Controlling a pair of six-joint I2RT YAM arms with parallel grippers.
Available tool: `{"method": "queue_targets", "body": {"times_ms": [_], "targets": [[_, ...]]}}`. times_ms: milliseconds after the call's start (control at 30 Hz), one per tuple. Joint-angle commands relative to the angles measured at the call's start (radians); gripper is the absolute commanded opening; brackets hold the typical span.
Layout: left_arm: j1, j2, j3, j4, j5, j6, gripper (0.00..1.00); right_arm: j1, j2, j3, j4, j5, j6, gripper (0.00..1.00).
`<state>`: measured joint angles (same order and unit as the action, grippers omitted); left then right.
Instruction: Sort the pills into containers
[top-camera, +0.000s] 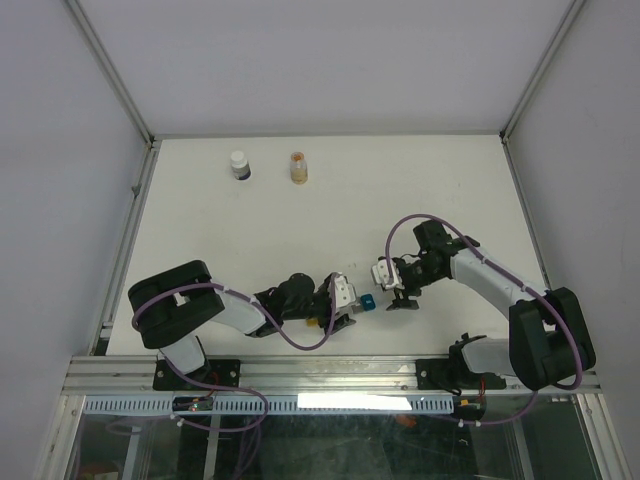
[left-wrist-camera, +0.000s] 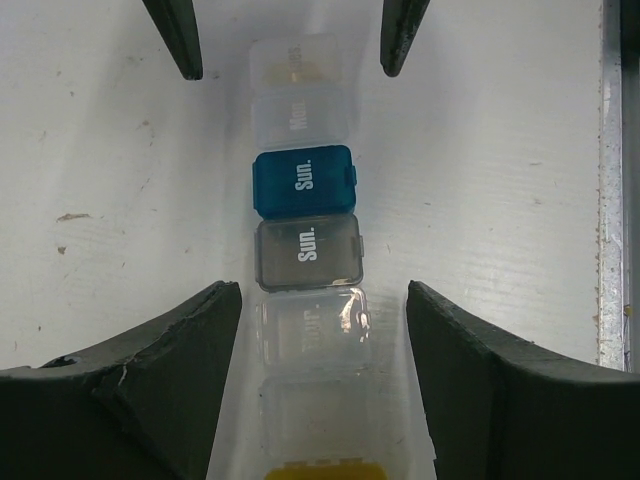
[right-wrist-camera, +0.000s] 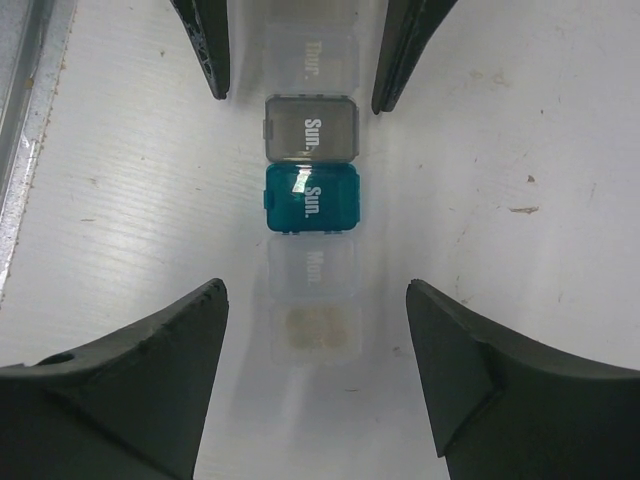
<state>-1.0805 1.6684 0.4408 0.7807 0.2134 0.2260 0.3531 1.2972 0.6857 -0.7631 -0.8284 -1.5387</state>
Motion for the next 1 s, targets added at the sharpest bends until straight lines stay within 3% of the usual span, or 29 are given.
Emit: {"method": "queue_targets", "body": {"times_ms": [0,433,800,967], "targets": [[-0.009,-0.012,0.028,0.002,-0.009,0.027,0.68,-0.003,-0.006,-0.001,0.047,-0.058,0.009,0.75],[-0.008,0.002,0.028,-0.008,0.006,0.02,0.59,0.019,0.022,-0.026,0.1,-0.05,0.009,0.72],[-0.008,0.016,0.032,-0.01,0.006,-0.004,0.44,0.053,0.049,-0.06,0.187,-0.003,0.034,0.7],[-0.008,0.017,0.031,-0.012,0.004,-0.005,0.38,0.066,0.06,-0.063,0.193,0.006,0.036,0.65]]}}
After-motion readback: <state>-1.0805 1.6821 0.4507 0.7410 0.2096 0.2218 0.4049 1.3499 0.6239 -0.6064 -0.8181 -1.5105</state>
